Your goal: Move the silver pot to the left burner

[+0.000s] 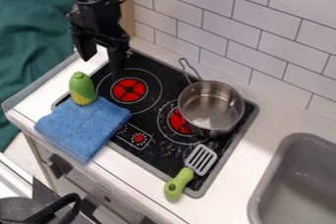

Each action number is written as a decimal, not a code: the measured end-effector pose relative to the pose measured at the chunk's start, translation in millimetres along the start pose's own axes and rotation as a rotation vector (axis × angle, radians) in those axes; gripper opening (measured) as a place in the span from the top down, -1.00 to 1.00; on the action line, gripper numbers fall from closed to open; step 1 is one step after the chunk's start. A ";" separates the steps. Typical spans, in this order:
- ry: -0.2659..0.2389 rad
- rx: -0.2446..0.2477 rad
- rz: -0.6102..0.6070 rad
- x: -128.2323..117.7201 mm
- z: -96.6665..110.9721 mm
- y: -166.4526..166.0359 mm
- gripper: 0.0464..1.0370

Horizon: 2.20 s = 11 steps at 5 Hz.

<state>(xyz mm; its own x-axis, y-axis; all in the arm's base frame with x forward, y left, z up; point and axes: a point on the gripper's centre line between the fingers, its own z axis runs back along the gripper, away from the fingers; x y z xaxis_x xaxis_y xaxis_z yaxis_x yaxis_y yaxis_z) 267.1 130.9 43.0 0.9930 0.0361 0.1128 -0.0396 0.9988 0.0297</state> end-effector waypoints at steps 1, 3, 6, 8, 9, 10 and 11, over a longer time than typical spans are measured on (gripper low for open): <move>0.031 -0.014 0.008 -6.2 -8.8 -3.1 -0.94; 0.019 -0.049 -0.102 -10.9 -6.9 -66.9 -0.94; -0.002 -0.058 -0.275 -15.3 -14.5 -167.1 -0.94; 0.010 -0.066 -0.300 18.6 -35.3 -178.7 -0.94; 0.001 -0.066 -0.304 30.1 -36.4 -175.7 -0.94; -0.014 -0.080 -0.304 31.7 -37.6 -177.9 -0.94; -0.051 -0.112 -0.302 23.3 -59.3 -182.6 -0.94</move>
<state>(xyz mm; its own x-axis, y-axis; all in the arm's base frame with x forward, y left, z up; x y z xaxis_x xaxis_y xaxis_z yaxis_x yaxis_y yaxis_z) 304.1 -48.6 -18.7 0.9509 -0.2617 0.1650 0.2716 0.9616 -0.0398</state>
